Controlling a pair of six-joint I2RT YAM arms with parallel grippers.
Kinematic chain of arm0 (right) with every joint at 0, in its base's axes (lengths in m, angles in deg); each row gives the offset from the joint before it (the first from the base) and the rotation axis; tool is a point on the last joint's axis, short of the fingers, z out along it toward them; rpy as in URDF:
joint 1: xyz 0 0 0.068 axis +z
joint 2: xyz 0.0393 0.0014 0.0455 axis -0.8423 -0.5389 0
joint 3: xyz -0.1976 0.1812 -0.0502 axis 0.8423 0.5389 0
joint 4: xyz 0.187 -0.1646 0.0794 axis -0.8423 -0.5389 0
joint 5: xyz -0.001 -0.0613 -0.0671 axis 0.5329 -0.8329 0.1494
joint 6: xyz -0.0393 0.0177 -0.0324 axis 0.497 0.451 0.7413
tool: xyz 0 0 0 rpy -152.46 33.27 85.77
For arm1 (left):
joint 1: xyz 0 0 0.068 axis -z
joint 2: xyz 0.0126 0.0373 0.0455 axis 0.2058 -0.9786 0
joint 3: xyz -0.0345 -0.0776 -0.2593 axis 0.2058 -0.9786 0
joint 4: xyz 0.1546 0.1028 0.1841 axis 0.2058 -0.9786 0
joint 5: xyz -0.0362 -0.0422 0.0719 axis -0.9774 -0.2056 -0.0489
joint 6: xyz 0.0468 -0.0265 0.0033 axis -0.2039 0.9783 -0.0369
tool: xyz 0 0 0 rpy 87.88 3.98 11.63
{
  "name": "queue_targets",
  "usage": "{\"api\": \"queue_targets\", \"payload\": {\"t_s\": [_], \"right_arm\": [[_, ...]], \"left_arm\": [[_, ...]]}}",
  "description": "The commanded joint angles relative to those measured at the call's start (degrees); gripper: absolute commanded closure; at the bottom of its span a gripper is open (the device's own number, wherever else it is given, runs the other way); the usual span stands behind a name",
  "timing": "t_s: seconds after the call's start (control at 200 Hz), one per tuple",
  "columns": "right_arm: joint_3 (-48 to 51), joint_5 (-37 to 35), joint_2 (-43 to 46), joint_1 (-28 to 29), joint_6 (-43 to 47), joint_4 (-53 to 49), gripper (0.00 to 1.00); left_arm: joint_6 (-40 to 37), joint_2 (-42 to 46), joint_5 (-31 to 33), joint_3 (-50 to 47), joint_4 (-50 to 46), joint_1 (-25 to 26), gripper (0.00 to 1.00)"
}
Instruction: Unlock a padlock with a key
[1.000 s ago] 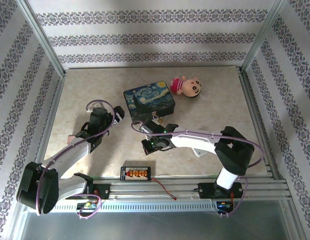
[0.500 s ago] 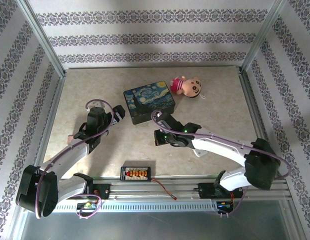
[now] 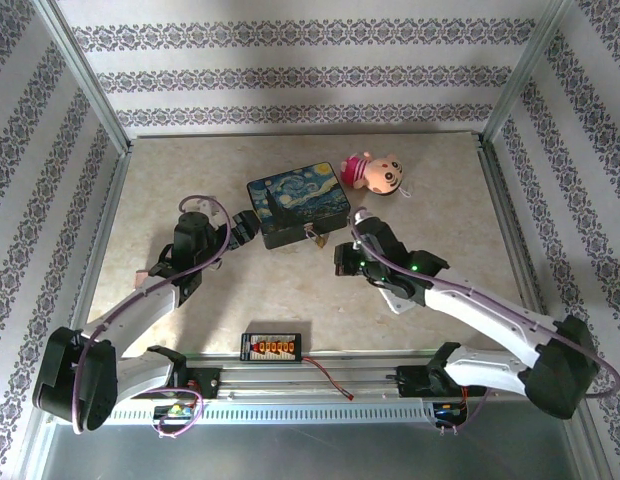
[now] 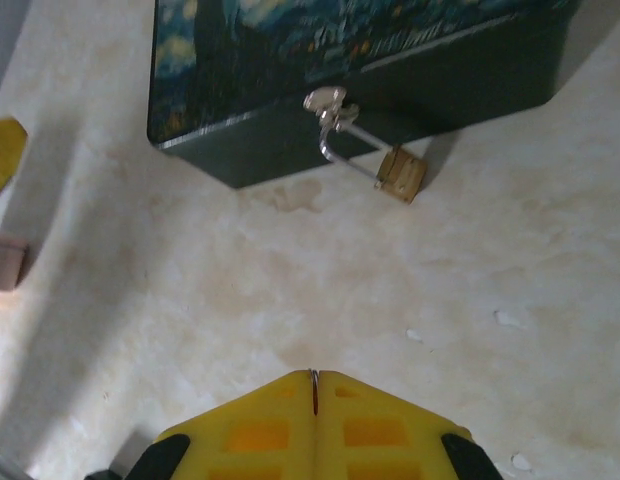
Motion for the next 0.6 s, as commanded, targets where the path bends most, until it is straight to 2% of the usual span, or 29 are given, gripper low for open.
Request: {"api": "queue_targets", "payload": {"t_s": [0.0,0.175,0.39,0.595], "right_arm": [[1.66,-0.98,2.66,-1.59,-0.29,3.34,1.00],[2.66,-0.94,3.88,-3.15,0.49,6.00,1.00],[2.73,-0.88,3.41,-3.71,1.40,9.78,1.00],[0.60,1.00,1.95,-4.67,2.64,10.30,1.00]], "left_arm": [[2.25,-1.34,-4.34,2.72,5.89,-0.83,0.01],[5.31,-5.45,-9.44,5.30,9.08,-0.79,0.00],[11.12,-12.03,-16.16,8.22,18.82,-0.25,0.08],[16.20,-18.64,-18.80,10.54,26.70,2.33,0.10]]}}
